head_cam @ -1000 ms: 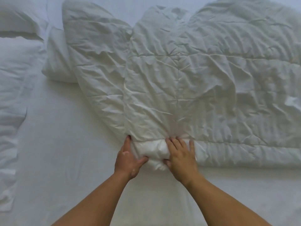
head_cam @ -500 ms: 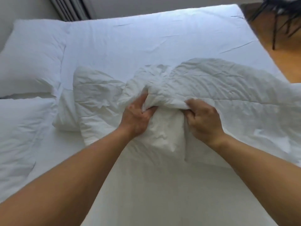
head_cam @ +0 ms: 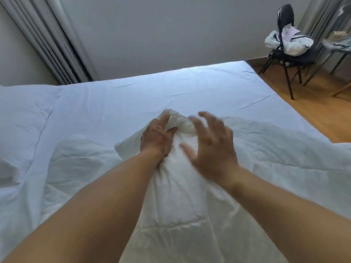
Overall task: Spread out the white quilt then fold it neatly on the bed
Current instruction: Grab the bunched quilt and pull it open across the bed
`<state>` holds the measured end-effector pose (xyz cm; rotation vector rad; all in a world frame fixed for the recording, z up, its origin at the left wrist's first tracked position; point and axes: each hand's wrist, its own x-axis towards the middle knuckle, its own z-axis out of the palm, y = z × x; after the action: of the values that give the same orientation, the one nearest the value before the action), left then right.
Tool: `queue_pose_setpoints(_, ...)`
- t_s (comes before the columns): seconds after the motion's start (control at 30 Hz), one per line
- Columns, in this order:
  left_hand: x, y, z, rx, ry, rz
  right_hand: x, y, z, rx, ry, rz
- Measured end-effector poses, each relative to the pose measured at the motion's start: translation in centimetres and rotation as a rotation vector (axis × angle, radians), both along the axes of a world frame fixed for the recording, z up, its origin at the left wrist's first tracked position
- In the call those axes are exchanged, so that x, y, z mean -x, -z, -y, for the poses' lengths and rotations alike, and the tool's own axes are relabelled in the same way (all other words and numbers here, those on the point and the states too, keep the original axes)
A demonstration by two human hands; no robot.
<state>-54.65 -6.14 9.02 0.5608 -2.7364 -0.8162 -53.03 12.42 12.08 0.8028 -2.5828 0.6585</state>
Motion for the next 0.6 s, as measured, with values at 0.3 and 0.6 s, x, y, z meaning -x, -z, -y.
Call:
queue_pose_setpoints(0.3,-0.4,10.6,1.4,-0.03,0.052,0.304,2.0,17.6,1.4,-0.521,-0.104,0.552)
queue_pose_setpoints(0.6,-12.5,16.5,4.0,0.367,0.239,0.529,11.4,23.9,4.7,-0.442,-0.112,0.594)
